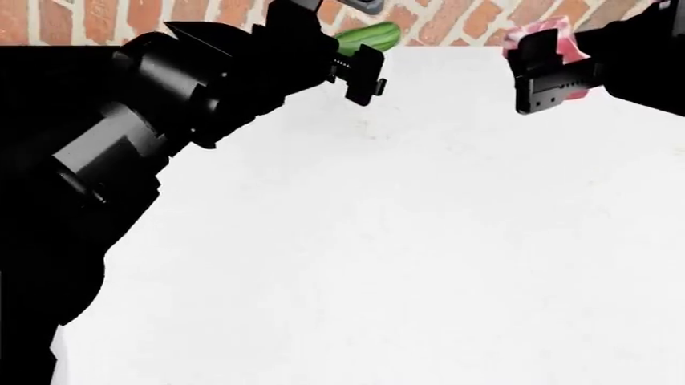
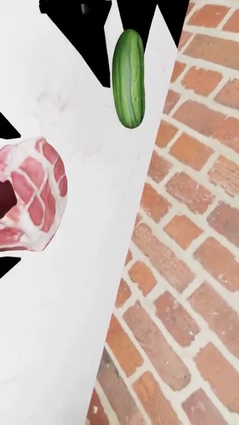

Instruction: Place both pans onto different burners. Then place the pickle and the lamb chop on different pans.

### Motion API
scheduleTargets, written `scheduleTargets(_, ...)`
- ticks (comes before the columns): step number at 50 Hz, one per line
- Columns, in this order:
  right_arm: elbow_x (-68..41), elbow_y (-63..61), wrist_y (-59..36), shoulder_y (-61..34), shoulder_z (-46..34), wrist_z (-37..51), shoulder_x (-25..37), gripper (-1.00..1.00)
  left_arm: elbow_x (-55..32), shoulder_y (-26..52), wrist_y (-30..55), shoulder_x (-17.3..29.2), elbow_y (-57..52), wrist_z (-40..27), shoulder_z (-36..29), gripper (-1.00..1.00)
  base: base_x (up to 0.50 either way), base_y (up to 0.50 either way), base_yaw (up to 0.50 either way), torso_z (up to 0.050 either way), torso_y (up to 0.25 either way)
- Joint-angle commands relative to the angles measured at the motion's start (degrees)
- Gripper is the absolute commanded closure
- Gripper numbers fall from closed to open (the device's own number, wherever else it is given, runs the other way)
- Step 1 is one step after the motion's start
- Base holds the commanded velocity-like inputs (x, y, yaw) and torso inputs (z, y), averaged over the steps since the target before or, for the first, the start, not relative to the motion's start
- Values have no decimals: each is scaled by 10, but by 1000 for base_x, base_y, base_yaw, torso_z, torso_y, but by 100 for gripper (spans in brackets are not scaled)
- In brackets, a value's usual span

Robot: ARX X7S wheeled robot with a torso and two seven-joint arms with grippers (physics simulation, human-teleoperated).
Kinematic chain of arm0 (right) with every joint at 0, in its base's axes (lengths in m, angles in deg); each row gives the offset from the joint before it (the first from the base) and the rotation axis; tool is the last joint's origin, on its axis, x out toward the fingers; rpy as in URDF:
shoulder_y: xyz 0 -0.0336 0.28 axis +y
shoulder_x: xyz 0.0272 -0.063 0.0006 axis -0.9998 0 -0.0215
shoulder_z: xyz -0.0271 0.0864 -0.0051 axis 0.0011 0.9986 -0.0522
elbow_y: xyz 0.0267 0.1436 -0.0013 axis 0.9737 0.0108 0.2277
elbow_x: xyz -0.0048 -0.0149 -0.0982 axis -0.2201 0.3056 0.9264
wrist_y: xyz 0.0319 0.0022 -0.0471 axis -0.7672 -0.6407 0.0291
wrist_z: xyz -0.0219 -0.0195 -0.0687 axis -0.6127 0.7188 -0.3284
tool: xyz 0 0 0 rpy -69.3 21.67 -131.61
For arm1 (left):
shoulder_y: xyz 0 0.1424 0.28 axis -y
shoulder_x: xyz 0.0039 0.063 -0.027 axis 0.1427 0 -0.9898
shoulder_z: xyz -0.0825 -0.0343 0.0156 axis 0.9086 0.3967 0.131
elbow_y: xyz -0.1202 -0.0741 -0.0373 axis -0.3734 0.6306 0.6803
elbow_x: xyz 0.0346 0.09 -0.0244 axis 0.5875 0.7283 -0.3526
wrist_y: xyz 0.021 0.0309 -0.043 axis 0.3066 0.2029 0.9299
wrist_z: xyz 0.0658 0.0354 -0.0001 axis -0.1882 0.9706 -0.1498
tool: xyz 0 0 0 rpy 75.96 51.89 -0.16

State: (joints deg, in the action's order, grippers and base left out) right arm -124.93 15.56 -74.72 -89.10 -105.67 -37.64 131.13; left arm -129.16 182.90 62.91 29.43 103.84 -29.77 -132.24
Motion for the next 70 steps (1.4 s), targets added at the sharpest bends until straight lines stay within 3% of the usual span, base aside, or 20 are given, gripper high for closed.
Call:
scheduleTargets(1, -2, -29, 52, 47, 8, 27, 17, 100, -53, -22, -24, 160, -287, -166, 46, 100, 0, 0, 0, 0, 0)
scheduleTargets(12, -42, -105, 104, 117, 62, 99, 48, 100, -65, -62, -67, 281, -538, -310, 78, 100, 0, 0, 0, 0, 0)
scheduleTargets(22, -79, -197, 146, 187, 99, 162, 66, 100, -43, -104, -112, 351, -680, -397, 91, 100, 0, 0, 0, 0, 0)
scheduleTargets(26, -79, -208, 156, 204, 105, 162, 71, 100, -38, -123, -130, 368, -697, -403, 95, 100, 0, 0, 0, 0, 0)
scheduleTargets(48, -63, -201, 174, 229, 108, 149, 78, 100, -37, -152, -150, 368, -680, -389, 97, 100, 0, 0, 0, -26, 221)
scheduleTargets(57, -61, -197, 173, 226, 102, 148, 73, 100, -34, -155, -153, 369, -685, -393, 99, 100, 0, 0, 0, 0, 0)
scheduleTargets(70, -67, -200, 171, 223, 98, 150, 74, 100, -33, -154, -148, 368, -683, -389, 99, 100, -474, 323, 0, 0, 0)
